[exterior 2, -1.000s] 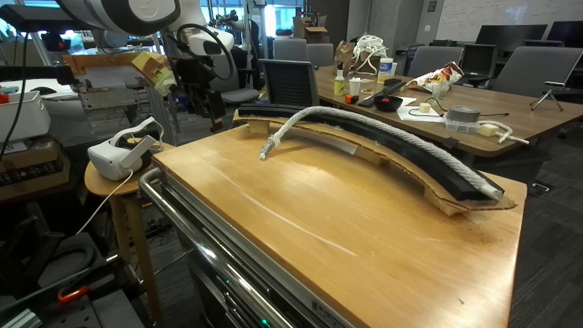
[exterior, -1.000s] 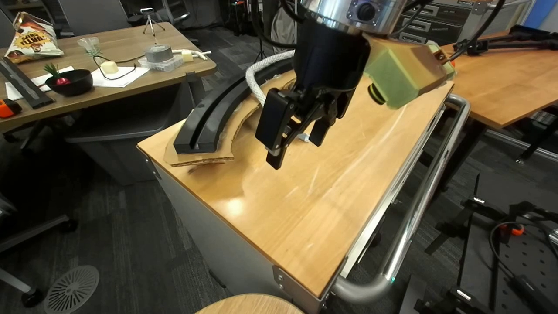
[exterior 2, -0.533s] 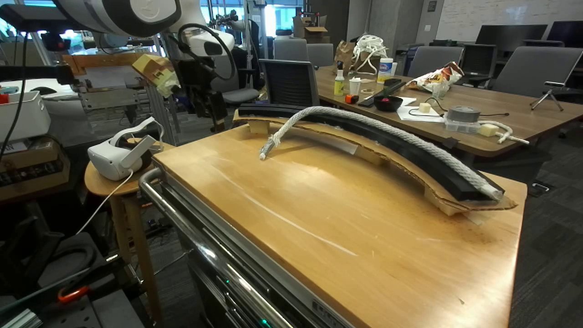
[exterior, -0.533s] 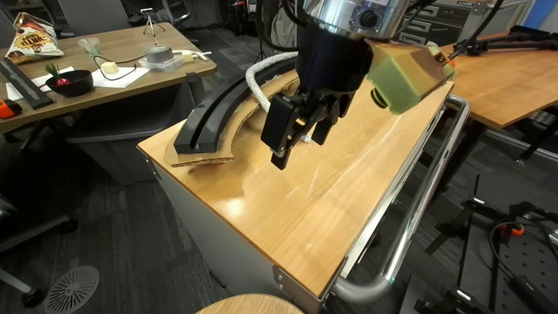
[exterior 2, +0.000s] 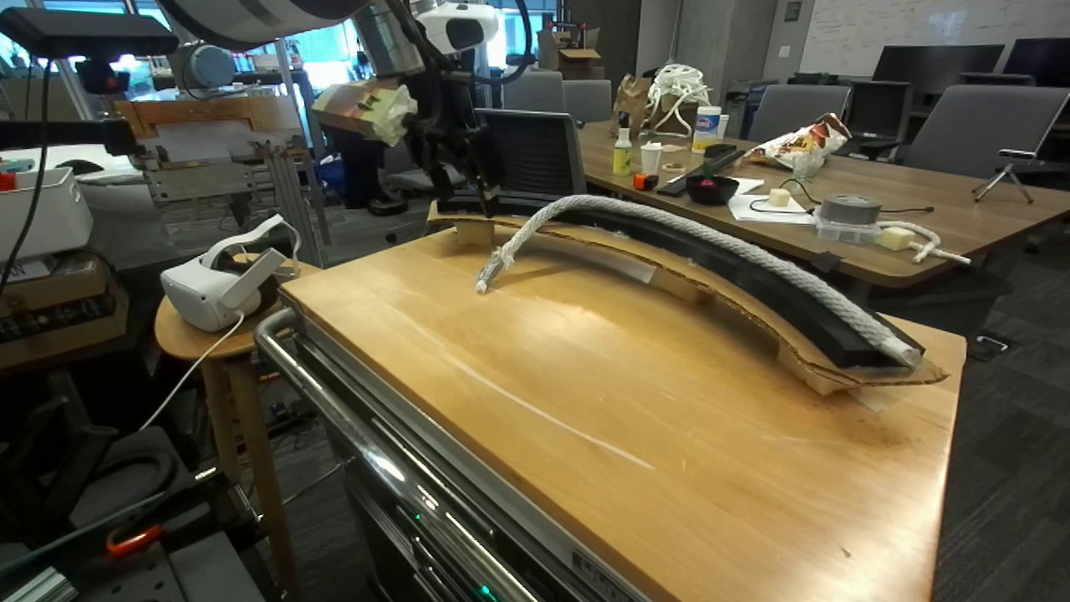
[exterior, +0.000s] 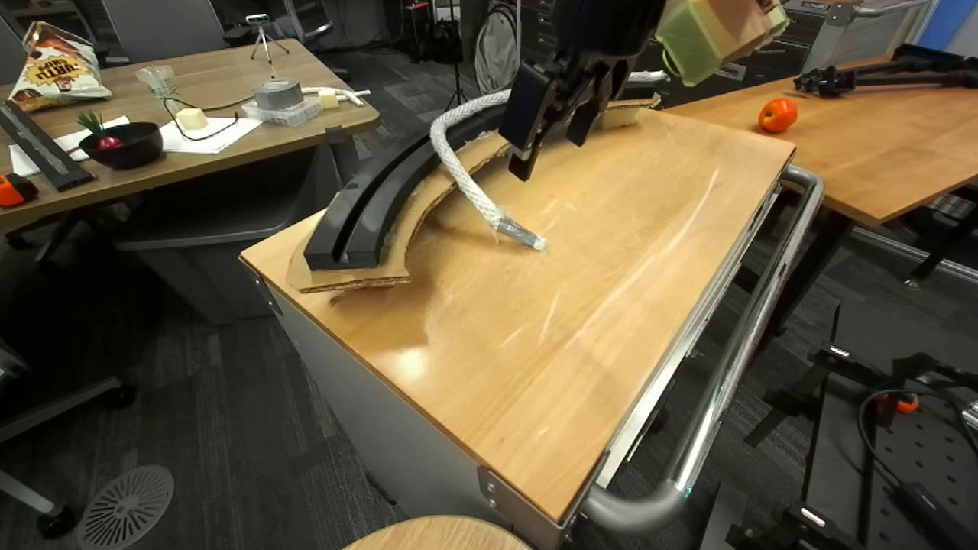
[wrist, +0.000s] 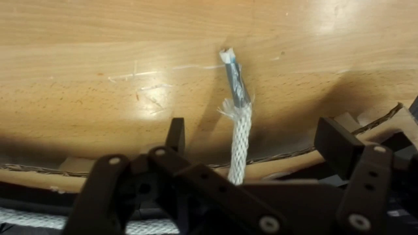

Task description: Remove the rope from the platform

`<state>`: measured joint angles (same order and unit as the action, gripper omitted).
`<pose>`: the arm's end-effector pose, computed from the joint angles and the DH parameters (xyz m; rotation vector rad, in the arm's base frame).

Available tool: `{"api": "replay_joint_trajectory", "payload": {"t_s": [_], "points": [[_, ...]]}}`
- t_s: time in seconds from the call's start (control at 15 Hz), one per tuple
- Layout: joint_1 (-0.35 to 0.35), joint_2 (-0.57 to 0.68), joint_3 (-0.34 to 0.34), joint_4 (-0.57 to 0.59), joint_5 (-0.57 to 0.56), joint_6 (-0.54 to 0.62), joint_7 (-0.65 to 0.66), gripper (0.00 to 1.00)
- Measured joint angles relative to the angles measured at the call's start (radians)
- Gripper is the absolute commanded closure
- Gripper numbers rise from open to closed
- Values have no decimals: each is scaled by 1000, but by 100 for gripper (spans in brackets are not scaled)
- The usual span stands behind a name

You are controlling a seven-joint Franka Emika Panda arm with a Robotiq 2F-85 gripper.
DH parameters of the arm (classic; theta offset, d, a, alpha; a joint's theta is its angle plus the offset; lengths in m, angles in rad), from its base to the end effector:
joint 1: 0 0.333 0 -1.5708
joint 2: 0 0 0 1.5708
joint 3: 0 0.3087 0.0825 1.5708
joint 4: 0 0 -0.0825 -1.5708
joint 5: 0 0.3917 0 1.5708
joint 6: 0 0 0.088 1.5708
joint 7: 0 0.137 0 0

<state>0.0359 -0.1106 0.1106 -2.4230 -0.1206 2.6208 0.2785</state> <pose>0.5122 0.0763 0.3409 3.0806 -0.0546 0.4945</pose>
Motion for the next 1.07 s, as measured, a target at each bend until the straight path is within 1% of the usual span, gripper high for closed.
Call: {"api": "replay_joint_trajectory", "payload": {"t_s": [0.2,0.27,0.47,0.6,0.87,1.07], "points": [[-1,16,-3,11,0,-1,-4,0],[-1,17,-2,6,-20,-1,-3,0],[-4,32,-2,7,-152,-1,26,0],[-5,48,-3,22,-194,-10,30,0],[-5,113,-4,84,-189,-59,29,0],[-5,179,-11,140,-148,-84,30,0]]}}
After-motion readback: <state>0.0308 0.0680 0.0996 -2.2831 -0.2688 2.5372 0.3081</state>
